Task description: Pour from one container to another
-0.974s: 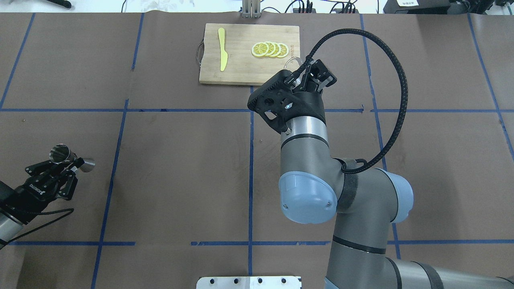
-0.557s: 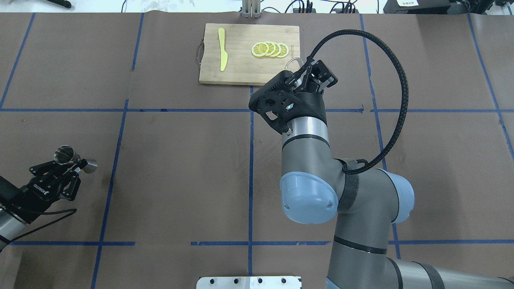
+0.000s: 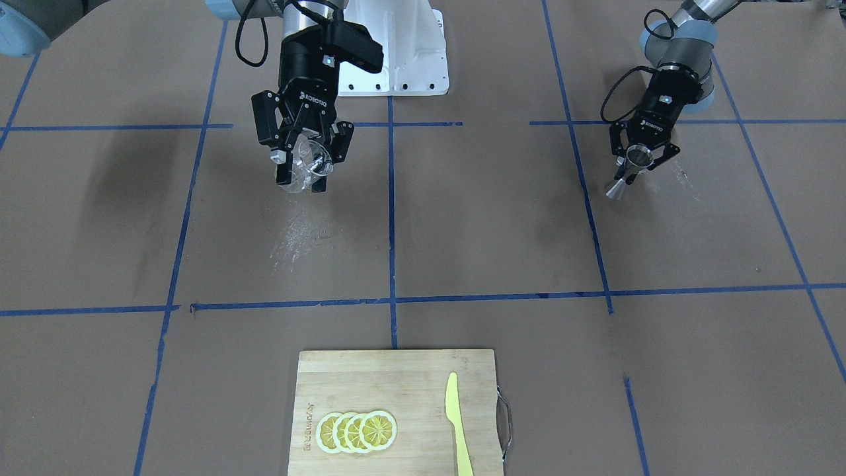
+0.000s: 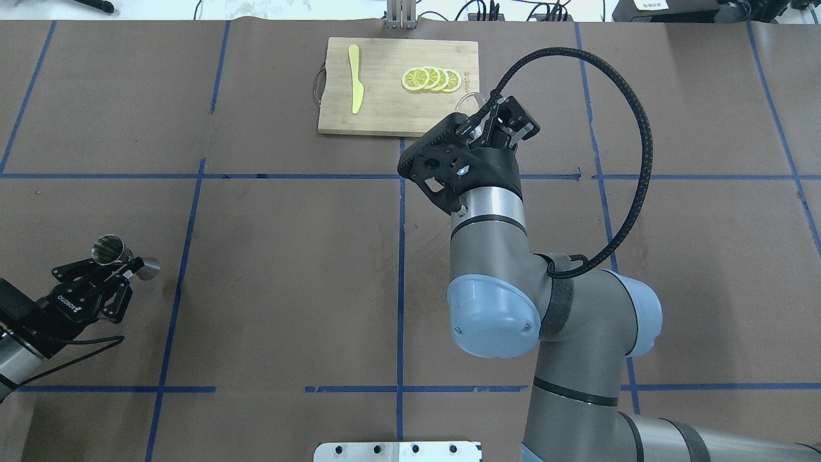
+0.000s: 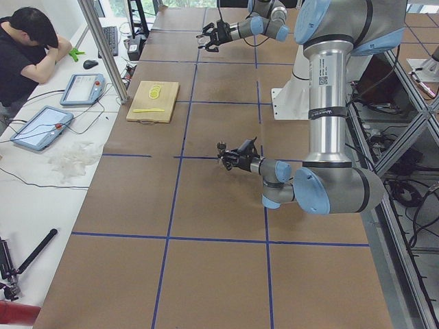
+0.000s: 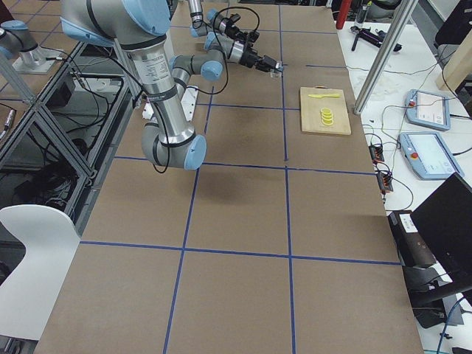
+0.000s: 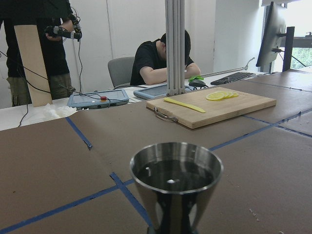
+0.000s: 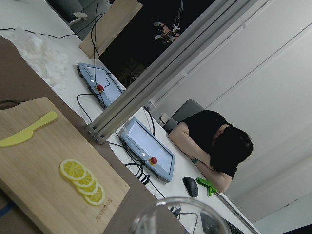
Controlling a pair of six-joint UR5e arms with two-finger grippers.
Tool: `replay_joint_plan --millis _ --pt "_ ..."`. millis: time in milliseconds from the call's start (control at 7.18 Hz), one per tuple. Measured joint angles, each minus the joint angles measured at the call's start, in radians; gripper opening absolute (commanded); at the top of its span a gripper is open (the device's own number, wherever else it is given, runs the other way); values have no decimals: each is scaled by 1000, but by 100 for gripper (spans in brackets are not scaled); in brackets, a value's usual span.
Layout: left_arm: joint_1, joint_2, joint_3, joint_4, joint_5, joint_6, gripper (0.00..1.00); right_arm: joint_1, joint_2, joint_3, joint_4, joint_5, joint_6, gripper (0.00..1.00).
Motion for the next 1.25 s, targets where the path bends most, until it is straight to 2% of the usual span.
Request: replay_joint_plan --millis 1253 --pt "-1 -36 43 2 -38 -80 0 0 -2 0 0 0 0 0"
